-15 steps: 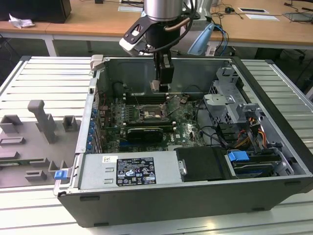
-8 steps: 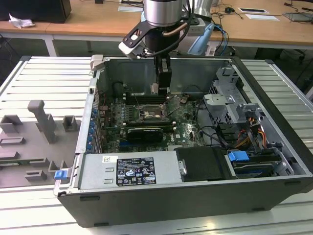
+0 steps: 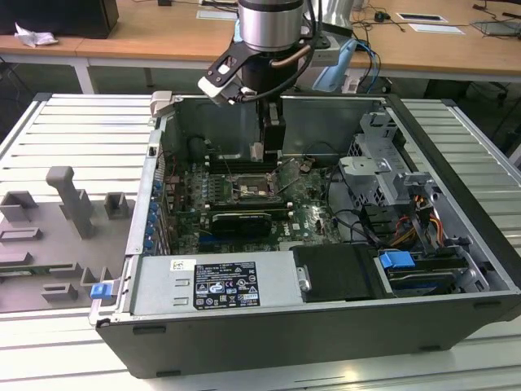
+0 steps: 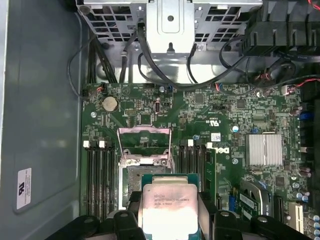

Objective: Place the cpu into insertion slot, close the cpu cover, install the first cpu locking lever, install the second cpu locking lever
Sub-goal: 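Place the cpu into insertion slot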

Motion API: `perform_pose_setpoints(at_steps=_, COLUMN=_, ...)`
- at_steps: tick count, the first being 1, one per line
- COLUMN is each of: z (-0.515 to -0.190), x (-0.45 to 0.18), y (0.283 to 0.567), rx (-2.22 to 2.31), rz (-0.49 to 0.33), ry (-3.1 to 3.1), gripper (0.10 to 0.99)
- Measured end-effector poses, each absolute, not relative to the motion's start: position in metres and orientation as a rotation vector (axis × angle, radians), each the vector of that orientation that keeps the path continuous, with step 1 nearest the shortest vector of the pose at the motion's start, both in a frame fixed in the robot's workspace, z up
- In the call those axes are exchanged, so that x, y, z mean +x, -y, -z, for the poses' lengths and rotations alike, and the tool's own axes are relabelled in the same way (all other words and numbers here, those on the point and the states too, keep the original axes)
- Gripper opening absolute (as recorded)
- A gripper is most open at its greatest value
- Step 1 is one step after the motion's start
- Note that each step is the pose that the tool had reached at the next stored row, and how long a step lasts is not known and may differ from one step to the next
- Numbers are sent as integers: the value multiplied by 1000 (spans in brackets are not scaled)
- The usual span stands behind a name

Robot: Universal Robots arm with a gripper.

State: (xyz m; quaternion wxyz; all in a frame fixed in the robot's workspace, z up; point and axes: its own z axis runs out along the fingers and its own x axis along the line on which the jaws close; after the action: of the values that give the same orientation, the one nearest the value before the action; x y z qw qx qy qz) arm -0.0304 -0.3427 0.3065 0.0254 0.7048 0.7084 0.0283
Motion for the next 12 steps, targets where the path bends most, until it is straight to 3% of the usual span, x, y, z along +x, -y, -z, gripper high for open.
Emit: perform_pose_setpoints(at_steps=12, z=-278, x=-30, y=339, rx=2142, rz=-88, ry=-2228, gripper=529)
